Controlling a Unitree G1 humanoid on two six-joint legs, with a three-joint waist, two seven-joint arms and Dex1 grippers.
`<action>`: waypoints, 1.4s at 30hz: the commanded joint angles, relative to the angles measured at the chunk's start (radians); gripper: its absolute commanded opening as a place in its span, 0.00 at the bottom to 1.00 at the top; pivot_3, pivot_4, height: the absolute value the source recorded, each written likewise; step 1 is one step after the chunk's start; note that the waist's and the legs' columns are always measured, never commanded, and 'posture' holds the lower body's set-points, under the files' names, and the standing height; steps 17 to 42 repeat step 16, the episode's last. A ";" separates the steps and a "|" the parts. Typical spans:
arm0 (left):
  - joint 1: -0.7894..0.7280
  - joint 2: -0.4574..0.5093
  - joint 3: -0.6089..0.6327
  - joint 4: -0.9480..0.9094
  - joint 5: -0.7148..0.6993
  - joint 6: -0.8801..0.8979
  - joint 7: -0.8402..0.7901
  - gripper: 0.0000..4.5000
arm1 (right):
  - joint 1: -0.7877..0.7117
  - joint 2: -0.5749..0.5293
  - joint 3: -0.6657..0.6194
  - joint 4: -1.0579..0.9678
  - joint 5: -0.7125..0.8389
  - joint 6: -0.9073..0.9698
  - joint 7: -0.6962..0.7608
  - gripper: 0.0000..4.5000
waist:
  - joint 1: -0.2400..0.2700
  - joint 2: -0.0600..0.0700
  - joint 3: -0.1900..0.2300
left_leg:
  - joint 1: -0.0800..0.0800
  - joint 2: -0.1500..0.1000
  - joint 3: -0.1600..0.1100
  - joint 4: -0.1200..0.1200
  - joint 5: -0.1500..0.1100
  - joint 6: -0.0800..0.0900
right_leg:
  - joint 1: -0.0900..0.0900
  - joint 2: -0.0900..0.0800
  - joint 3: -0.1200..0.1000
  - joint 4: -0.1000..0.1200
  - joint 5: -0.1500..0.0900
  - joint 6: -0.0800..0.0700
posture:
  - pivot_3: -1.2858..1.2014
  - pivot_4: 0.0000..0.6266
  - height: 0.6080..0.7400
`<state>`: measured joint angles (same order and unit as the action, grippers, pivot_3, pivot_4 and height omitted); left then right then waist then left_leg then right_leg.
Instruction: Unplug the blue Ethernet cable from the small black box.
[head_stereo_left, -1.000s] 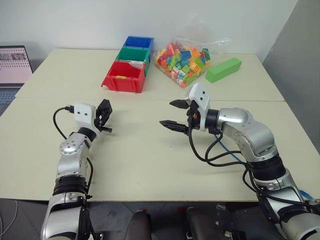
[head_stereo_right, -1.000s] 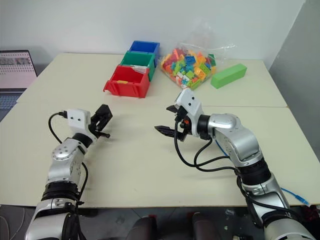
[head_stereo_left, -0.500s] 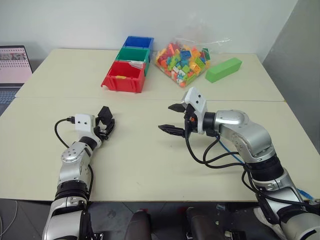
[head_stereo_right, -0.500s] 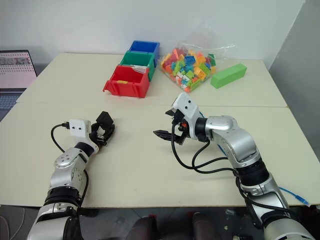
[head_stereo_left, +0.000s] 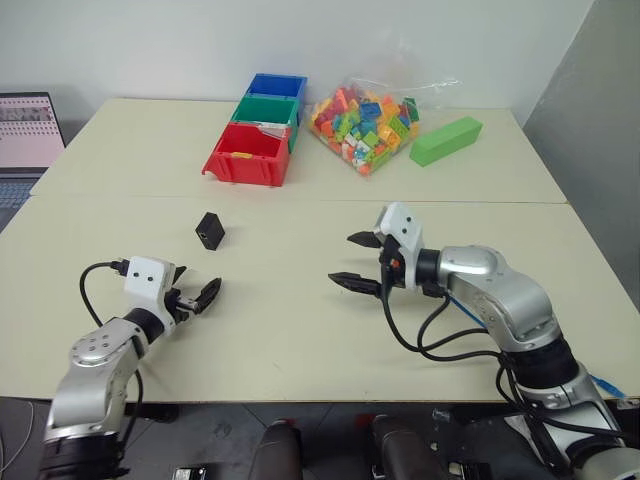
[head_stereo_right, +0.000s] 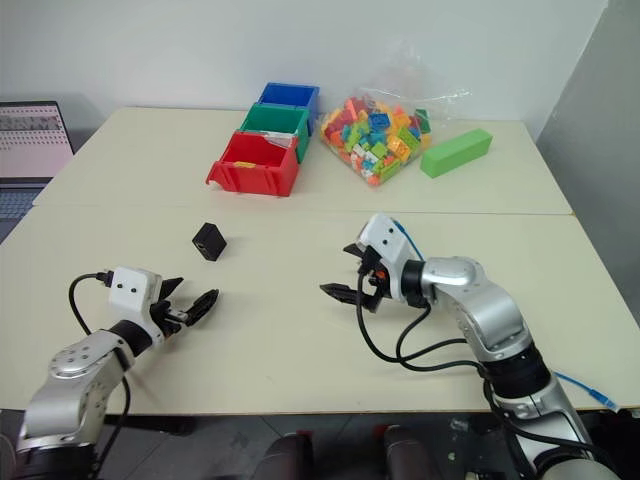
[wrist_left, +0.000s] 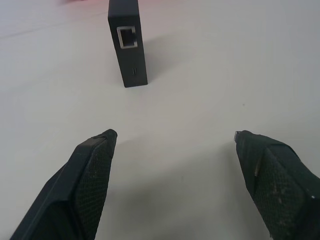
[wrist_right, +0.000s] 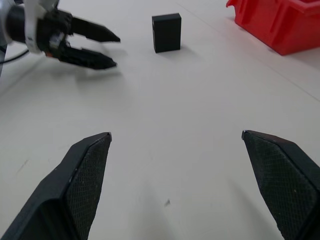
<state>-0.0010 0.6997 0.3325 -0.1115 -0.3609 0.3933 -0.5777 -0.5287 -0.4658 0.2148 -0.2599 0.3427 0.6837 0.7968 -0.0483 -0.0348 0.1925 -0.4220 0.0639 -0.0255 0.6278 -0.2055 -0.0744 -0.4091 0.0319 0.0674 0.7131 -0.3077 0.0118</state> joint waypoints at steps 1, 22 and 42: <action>0.013 0.115 0.114 -0.102 -0.110 0.091 -0.121 0.89 | 0.023 -0.057 -0.101 -0.043 0.046 -0.087 0.067 0.98 | -0.002 0.000 0.000 | 0.000 0.000 0.000 0.000 0.000 0.000 | 0.000 0.000 0.000 0.000 0.000 0.000 | 0.52 0.24 1.00; -0.051 0.322 0.147 -0.112 -0.258 0.258 -0.377 0.89 | 0.052 -0.245 -0.203 -0.024 0.132 -0.059 0.192 0.98 | -0.006 0.000 0.000 | 0.003 0.001 0.002 -0.001 0.000 0.000 | 0.001 0.000 0.000 0.000 -0.003 0.001 | 0.52 0.24 1.00; -0.051 0.322 0.147 -0.112 -0.258 0.258 -0.377 0.89 | 0.052 -0.245 -0.203 -0.024 0.132 -0.059 0.192 0.98 | -0.006 0.000 0.000 | 0.003 0.001 0.002 -0.001 0.000 0.000 | 0.001 0.000 0.000 0.000 -0.003 0.001 | 0.52 0.24 1.00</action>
